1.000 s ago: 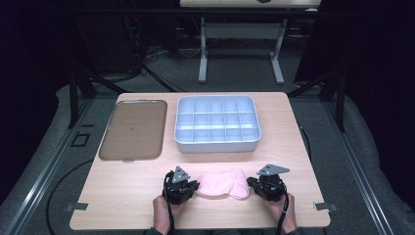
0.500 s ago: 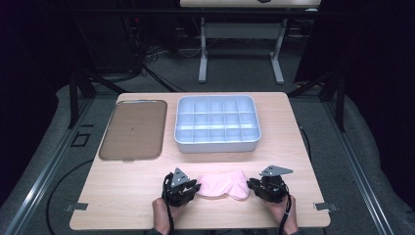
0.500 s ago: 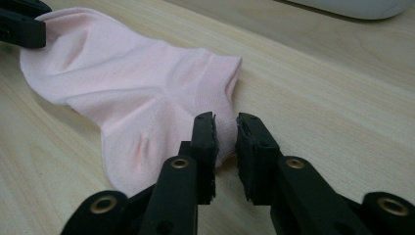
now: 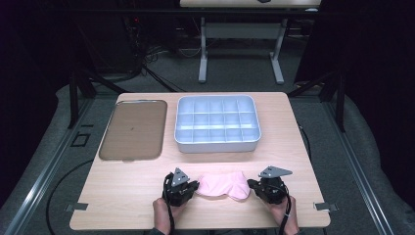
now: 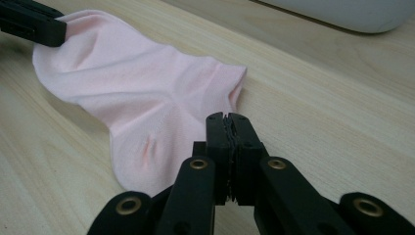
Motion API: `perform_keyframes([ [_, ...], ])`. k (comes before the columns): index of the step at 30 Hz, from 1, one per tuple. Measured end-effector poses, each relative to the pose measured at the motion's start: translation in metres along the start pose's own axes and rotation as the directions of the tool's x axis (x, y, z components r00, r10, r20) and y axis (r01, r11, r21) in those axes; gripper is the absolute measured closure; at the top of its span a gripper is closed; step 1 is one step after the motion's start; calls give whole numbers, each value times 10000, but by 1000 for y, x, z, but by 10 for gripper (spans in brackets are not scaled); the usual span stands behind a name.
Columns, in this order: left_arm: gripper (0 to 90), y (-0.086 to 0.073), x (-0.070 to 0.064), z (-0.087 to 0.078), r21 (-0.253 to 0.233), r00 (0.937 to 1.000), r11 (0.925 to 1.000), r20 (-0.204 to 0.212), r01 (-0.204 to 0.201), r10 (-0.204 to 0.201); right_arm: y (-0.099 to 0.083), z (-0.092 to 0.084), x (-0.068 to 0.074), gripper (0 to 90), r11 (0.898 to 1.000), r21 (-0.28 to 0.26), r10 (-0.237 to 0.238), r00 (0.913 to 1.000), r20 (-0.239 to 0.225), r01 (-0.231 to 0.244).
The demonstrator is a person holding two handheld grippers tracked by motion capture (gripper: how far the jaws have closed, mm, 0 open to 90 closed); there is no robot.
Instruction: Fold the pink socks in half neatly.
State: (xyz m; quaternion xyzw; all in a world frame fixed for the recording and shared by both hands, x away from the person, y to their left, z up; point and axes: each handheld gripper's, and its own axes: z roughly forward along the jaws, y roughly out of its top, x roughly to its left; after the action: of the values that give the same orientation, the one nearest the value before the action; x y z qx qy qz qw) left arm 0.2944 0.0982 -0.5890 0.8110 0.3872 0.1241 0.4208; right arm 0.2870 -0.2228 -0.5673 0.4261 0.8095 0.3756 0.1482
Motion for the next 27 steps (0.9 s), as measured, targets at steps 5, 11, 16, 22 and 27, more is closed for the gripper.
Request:
perform_keyframes([
  [5,852,0,-1,0,4,10000,10000,-43,-59,59,6,-9,4,891,9997,-80,-247,9997,-26,247],
  [11,851,0,0,0,24,10000,10000,4,-55,55,15,-15,9,893,9983,-285,-513,9987,-77,511],
  [16,848,0,1,0,2,10000,10000,74,63,-63,25,-18,18,894,9955,-519,-812,9964,-262,797],
  [22,843,0,2,0,42,9999,9999,113,118,-118,41,-15,33,899,9901,-865,-1167,9903,-754,1101],
  [27,844,0,2,0,38,9998,9999,130,163,-163,49,-9,44,900,9848,-1029,-1504,9832,-1034,1398],
])
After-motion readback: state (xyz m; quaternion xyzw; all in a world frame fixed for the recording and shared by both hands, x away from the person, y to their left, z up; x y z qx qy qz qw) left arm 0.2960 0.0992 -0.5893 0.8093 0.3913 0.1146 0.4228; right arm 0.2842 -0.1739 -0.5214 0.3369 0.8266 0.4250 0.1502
